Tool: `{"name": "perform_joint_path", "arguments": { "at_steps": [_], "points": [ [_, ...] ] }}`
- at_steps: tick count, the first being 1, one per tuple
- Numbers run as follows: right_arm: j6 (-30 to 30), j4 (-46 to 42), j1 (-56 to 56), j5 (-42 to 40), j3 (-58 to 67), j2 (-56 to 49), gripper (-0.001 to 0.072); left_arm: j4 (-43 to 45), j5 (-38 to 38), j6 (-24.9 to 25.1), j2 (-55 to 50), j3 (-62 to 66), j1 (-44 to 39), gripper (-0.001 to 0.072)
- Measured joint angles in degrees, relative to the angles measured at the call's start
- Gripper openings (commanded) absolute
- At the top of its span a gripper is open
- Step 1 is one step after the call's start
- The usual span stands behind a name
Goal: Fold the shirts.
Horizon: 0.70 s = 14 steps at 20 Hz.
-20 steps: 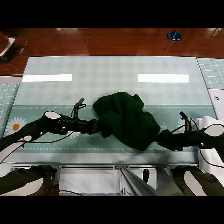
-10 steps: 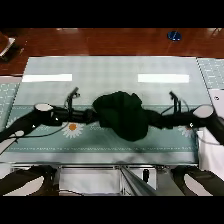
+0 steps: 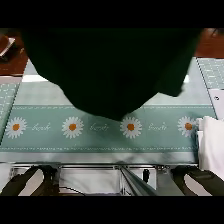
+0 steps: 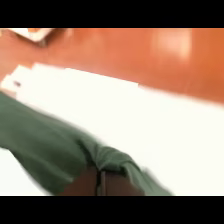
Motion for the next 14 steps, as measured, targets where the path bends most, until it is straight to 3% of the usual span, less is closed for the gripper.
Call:
{"name": "perform_joint_path", "arguments": {
  "at_steps": [6, 14],
  "points": [
    [0.2, -1.9, 0.04, 6.12, 11.23, 7.87, 0.002, 7.56, -0.46, -3.52, 8.26, 19.39, 4.55, 0.0021],
    [-0.26, -2.99, 0.04, 9.33, 12.39, 14.69, 0.002, 14.05, -3.43, -4.63, 16.02, 23.02, 3.56, 0.0021]
  ]
}}
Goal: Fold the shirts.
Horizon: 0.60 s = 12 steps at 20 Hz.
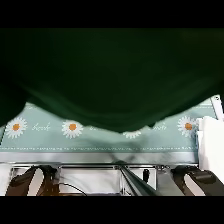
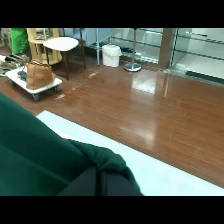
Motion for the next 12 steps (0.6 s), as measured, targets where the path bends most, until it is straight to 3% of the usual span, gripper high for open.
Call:
{"name": "perform_joint_path", "arguments": {
  "at_steps": [4, 8, 12],
  "points": [
    [-0.22, -0.11, 0.0, 0.57, -4.76, -1.25, 0.002, 0.39, -1.16, -0.33, 0.48, -6.36, -1.25, 0.0021],
    [-0.63, -0.13, 0.0, -0.09, -12.81, -6.47, 0.002, 0.37, -1.25, -0.35, -0.28, -22.03, -3.45, 0.0022],
    [-0.92, -0.52, 0.0, -3.23, -21.77, -15.61, 0.0021, 0.61, 5.14, 1.44, -4.98, -41.11, -8.96, 0.0022]
  ]
}}
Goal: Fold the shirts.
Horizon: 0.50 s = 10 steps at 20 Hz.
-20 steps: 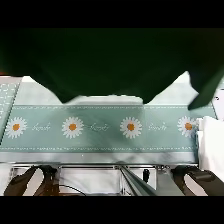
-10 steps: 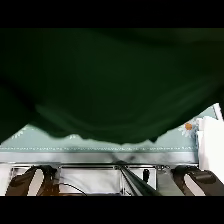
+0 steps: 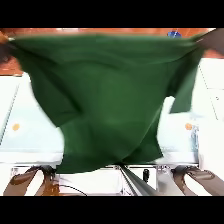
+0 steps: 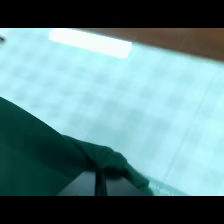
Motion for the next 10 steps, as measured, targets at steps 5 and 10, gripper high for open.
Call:
{"name": "perform_joint_path", "arguments": {
  "at_steps": [5, 10],
  "points": [
    [0.31, -0.46, 0.0, -6.54, -5.66, -15.04, 0.0021, -0.35, 14.47, 3.37, -14.36, -10.82, -8.26, 0.0022],
    [3.02, 0.24, -0.33, -13.88, -6.82, -26.38, 0.0405, -0.48, 18.73, 4.55, -29.94, -10.32, -11.47, 0.0022]
  ]
}}
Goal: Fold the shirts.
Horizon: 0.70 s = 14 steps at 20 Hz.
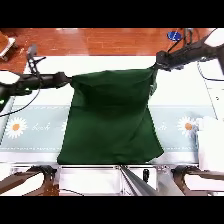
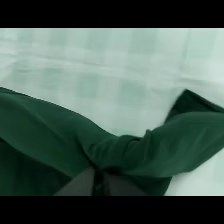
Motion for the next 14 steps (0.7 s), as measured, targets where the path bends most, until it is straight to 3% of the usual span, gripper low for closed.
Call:
{"name": "perform_joint_path", "arguments": {
  "at_steps": [3, 6, 10, 14],
  "points": [
    [1.16, -1.22, -2.01, 1.46, -0.17, -2.14, 0.0409, 0.04, -2.1, 0.2, -4.81, 0.42, 0.79, 0.0022],
    [0.46, -8.7, -5.11, 11.32, -2.6, -0.79, 0.0408, 0.09, -4.98, 0.24, -6.56, 0.52, 2.64, 0.0022],
    [0.5, -14.93, -6.73, 19.37, -19.8, 8.22, 0.0408, 0.22, -7.37, 0.31, -7.37, 0.55, 3.98, 0.0022],
    [-0.09, -15.5, -5.09, 21.33, -39.87, 16.35, 0.0408, 0.31, -8.41, 0.33, -7.63, 0.55, 4.2, 0.0022]
  ]
}}
